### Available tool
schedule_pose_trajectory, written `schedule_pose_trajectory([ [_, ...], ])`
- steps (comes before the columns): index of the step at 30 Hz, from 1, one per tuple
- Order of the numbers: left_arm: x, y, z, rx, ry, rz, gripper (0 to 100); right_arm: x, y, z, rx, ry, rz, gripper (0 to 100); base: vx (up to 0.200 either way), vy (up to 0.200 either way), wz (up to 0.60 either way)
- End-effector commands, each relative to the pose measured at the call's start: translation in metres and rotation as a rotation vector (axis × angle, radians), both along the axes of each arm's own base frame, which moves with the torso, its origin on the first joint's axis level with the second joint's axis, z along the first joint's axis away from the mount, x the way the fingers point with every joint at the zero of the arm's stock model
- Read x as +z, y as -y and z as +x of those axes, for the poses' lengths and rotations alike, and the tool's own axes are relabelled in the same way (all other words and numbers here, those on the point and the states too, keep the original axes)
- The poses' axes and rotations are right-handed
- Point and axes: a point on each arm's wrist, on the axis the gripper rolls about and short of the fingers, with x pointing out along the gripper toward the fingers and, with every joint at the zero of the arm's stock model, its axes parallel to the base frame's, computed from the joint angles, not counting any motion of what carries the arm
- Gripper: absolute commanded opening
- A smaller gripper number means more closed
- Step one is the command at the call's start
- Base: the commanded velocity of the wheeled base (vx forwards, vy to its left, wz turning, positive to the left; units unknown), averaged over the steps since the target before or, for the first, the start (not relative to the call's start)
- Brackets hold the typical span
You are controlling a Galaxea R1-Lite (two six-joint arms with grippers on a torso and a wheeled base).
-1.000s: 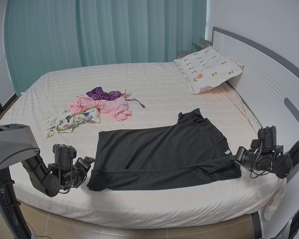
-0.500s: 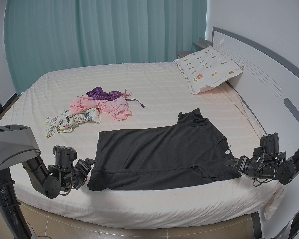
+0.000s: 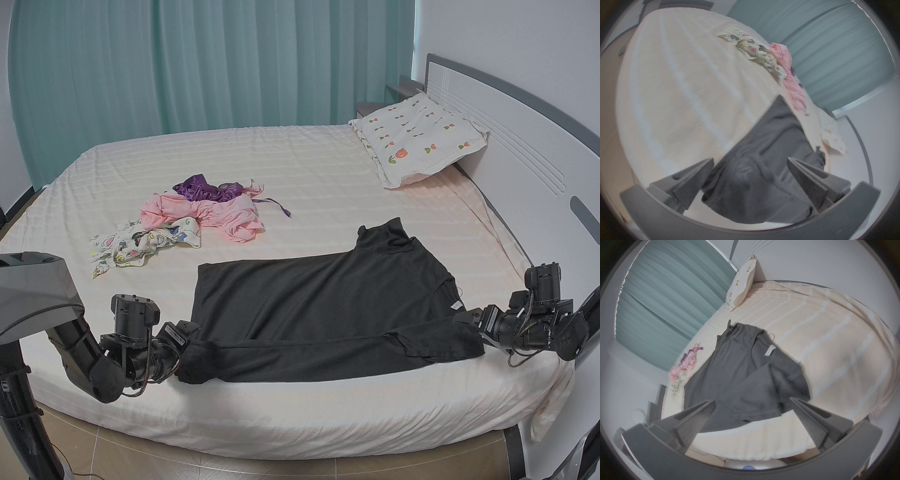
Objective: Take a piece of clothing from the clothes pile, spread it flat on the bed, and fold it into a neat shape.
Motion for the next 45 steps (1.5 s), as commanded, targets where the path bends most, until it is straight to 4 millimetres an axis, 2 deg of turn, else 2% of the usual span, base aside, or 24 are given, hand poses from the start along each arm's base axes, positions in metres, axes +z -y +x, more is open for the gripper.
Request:
schedule_pose_trajectory([
  [1,0.005,-0.002,0.005,0.027,0.016,-0.017,100,-0.018,0.017,0.013,-0.041,-0.006,0.041,100,0.0,0.0,0.0],
  [6,0.009,-0.002,0.005,-0.001,0.047,-0.04,100,-0.023,0.028,0.013,-0.079,0.013,0.048,100,0.0,0.0,0.0],
  [11,0.02,-0.003,0.004,-0.046,0.082,-0.038,100,-0.025,0.027,0.008,-0.074,-0.001,0.048,100,0.0,0.0,0.0],
  [15,0.024,-0.013,0.009,-0.19,0.106,-0.024,100,-0.027,0.024,0.005,-0.064,-0.01,0.048,100,0.0,0.0,0.0],
  [17,0.027,-0.021,0.017,-0.242,0.139,0.048,100,-0.027,0.022,0.004,-0.058,-0.016,0.048,100,0.0,0.0,0.0],
  [20,0.02,-0.025,0.024,-0.305,0.113,0.14,100,-0.029,0.021,0.0,-0.056,-0.024,0.047,100,0.0,0.0,0.0],
  [25,0.008,-0.024,0.028,-0.394,0.071,0.071,100,-0.031,0.019,-0.005,-0.048,-0.009,0.043,100,0.0,0.0,0.0],
  [29,0.007,-0.024,0.027,-0.419,0.084,0.067,100,-0.033,0.019,-0.007,-0.046,0.006,0.038,100,0.0,0.0,0.0],
  [35,-0.008,-0.025,0.028,-0.436,0.096,0.108,100,-0.035,0.015,-0.01,-0.034,0.006,0.04,100,0.0,0.0,0.0],
  [45,-0.007,-0.027,0.026,-0.435,0.097,0.119,100,-0.039,0.014,-0.01,-0.033,-0.009,0.037,100,0.0,0.0,0.0],
])
